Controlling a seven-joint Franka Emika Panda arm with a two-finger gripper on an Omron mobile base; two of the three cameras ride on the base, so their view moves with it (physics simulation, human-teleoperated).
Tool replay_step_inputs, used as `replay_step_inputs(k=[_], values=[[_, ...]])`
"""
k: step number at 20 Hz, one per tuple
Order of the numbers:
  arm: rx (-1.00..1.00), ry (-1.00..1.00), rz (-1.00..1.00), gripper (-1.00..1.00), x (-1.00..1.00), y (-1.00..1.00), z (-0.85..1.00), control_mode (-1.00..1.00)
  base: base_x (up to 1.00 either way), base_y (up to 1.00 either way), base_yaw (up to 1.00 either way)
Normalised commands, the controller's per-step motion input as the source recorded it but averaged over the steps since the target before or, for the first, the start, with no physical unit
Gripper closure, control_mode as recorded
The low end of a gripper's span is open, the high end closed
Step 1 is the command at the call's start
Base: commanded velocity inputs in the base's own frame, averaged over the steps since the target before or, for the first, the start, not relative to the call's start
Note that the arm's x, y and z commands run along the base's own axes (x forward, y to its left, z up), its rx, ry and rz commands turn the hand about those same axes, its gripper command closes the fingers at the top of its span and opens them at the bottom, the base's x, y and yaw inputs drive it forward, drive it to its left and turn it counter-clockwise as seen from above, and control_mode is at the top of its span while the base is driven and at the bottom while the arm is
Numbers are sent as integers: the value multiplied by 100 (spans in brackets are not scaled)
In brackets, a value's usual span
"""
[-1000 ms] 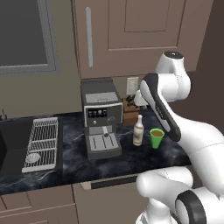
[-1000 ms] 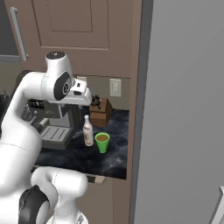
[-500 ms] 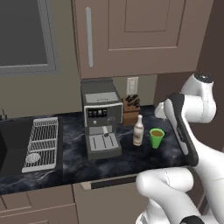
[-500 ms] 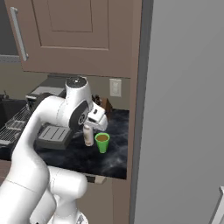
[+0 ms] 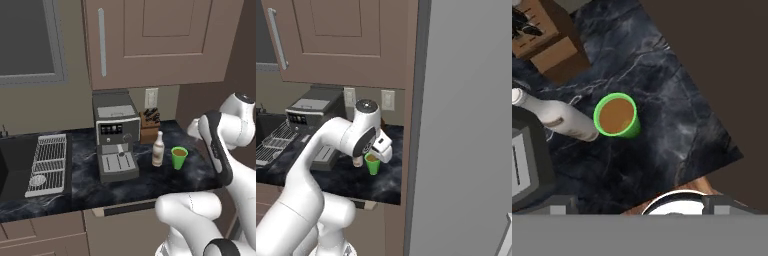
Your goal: Place the microwavable item in the microwave. Then, close the microwave door and press the start button.
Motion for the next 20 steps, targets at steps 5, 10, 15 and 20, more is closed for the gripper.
replay_step_inputs(k=[5,10,15,20], values=[[0,6,-16,-100,45,0,-36,-100,0,0,0],[0,10,-11,-100,35,0,-49,-100,0,0,0],[0,8,-11,-100,19,0,-42,-100,0,0,0],[0,3,-11,-100,16,0,-21,-100,0,0,0]])
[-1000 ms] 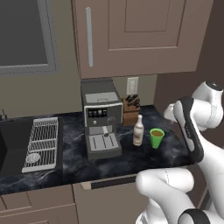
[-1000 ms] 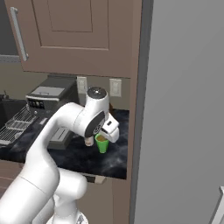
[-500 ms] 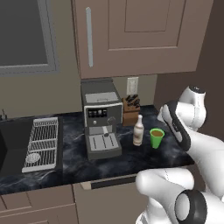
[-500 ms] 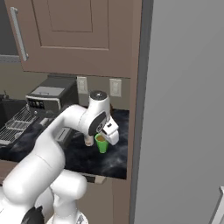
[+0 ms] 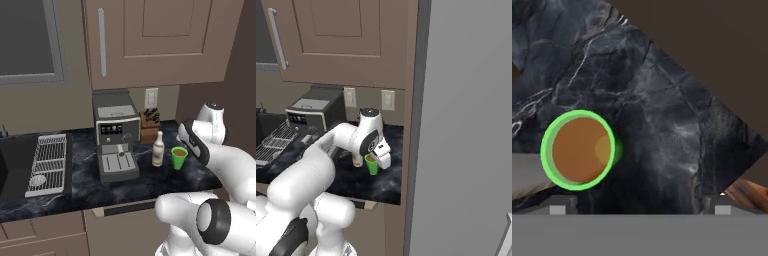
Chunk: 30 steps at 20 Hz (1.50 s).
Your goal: Place the microwavable item in the microwave. Then, close the microwave door and press the start button.
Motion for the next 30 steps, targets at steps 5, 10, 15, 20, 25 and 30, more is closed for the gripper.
replay_step_inputs(k=[5,10,15,20,25,30], values=[[0,4,-11,-100,22,0,-24,-100,0,0,0],[0,0,-9,-100,26,0,-29,-100,0,0,0],[0,0,-6,-100,28,0,-29,-100,0,0,0],[0,0,-2,-100,29,1,-31,-100,0,0,0],[0,0,0,-100,21,4,-29,-100,0,0,0],[0,0,0,100,1,4,-35,-100,0,0,0]])
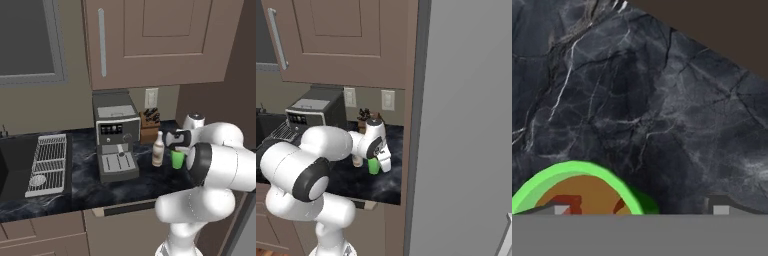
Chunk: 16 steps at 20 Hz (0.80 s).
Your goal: Place the microwavable item in the microwave. Then, close the microwave door and press the start button.
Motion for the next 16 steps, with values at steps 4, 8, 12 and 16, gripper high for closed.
replay_step_inputs(k=[4,8,12,16], values=[[0,0,0,100,-14,3,-37,-100,0,0,0],[0,0,0,100,-6,4,-19,-100,0,0,0],[0,0,0,100,0,8,-22,-100,0,0,0],[0,-10,-1,100,-24,0,-2,-100,0,0,0]])
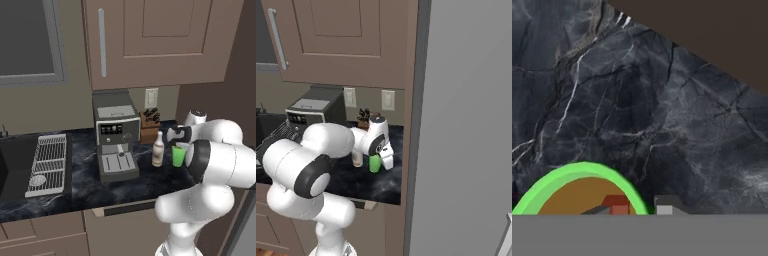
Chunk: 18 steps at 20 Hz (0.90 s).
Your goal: Place the microwavable item in the microwave. Then, close the microwave door and press the start button.
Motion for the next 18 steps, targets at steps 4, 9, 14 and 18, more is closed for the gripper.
replay_step_inputs(k=[4,9,14,18], values=[[-1,-41,0,100,-84,-4,64,-100,0,0,0],[-4,-35,-3,100,-93,0,100,-100,0,0,0],[-1,-11,-9,100,-67,8,100,-100,0,0,0],[0,0,-7,100,-60,13,84,-100,0,0,0]])
